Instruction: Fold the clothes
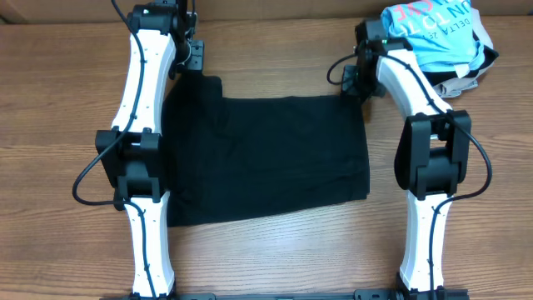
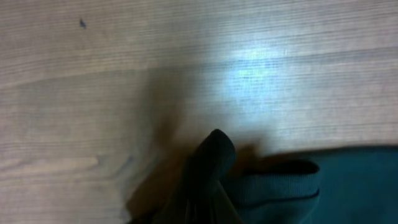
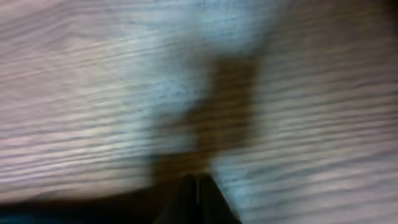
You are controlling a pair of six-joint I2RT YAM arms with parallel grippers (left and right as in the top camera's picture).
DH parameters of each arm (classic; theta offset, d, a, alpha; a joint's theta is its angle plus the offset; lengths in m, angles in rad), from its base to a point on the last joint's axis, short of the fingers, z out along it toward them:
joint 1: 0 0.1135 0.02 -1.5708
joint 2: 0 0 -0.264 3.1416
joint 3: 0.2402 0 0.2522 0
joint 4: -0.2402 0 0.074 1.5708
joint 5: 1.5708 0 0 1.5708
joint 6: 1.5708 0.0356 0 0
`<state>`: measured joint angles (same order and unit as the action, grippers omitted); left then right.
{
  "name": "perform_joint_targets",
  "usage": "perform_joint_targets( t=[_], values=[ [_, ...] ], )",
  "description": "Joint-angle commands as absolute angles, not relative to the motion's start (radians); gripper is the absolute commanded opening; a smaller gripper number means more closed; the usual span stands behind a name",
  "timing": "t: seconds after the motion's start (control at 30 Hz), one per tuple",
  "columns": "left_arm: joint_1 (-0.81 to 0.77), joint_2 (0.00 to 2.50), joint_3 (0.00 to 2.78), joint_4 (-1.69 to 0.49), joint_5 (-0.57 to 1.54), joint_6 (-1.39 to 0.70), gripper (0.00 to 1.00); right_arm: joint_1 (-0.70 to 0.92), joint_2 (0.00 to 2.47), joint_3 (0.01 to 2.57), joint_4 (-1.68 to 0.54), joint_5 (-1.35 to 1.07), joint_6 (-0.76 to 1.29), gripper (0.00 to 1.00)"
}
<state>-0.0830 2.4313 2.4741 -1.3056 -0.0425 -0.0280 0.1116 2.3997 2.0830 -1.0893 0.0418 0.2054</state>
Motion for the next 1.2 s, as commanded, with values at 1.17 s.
perform_joint_targets(
  t=[1.17],
  values=[
    [-0.006,2.288,2.498,-1.690,-0.025,-0.109,0.04,0.045,2.294,2.447,-1.690,-0.033,0.178,0.04]
  ],
)
